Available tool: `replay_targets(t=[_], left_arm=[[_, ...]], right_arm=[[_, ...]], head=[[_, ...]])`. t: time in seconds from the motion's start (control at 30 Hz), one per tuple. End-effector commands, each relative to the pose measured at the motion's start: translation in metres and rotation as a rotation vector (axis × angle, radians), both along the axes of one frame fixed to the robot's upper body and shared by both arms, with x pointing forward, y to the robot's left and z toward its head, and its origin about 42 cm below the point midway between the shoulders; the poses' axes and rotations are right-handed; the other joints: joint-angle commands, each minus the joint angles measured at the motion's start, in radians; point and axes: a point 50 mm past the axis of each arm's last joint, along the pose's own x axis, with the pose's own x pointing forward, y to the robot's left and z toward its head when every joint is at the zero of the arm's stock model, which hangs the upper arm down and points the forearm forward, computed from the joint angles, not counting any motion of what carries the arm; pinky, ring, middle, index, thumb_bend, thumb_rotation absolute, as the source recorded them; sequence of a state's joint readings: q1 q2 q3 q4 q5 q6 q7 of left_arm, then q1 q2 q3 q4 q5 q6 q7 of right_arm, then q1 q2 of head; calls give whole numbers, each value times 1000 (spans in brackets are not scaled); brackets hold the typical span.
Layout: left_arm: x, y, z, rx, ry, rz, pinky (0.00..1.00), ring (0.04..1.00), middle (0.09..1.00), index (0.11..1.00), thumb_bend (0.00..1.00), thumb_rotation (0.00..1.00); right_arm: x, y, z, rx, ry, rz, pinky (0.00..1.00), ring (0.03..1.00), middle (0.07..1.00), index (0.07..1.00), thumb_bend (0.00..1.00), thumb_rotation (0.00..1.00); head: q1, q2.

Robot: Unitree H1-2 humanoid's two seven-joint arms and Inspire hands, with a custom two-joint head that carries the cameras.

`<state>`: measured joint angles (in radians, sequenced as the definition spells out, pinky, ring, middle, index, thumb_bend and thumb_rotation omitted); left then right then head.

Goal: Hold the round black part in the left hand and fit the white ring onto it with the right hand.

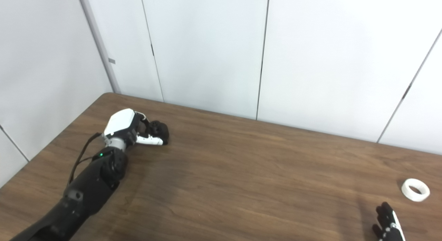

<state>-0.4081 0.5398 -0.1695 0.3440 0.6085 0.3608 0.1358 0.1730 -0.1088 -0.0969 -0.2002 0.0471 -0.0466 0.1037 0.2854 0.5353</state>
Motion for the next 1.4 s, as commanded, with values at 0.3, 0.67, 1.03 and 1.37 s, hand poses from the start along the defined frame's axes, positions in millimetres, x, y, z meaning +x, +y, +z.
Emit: replay_targets(t=[0.3,0.67,1.03,1.37], left_arm=[[-27,-53,31,53,-148,-201,1000,903,798,484,525,54],[-60,-119,29,50,-187,-426,1000,903,799,484,525,55],[-85,-159,27,65,-165,-570,1000,899,796,483,525,56],[-107,-200,10,24,-119,-677,1000,895,794,483,525,55]], right_arm=[[-16,2,-4,-27,40,-2,1000,1000,977,969,426,1000],[-17,12,1,-42,32,0,1000,1000,972,974,345,1000],[-18,23,-1,-52,50,-7,1000,979,952,944,434,1000],[-18,26,-3,-46,66,-21,1000,968,936,928,488,1000]], head=[[-40,25],[-115,70],[-235,119],[-295,153]])
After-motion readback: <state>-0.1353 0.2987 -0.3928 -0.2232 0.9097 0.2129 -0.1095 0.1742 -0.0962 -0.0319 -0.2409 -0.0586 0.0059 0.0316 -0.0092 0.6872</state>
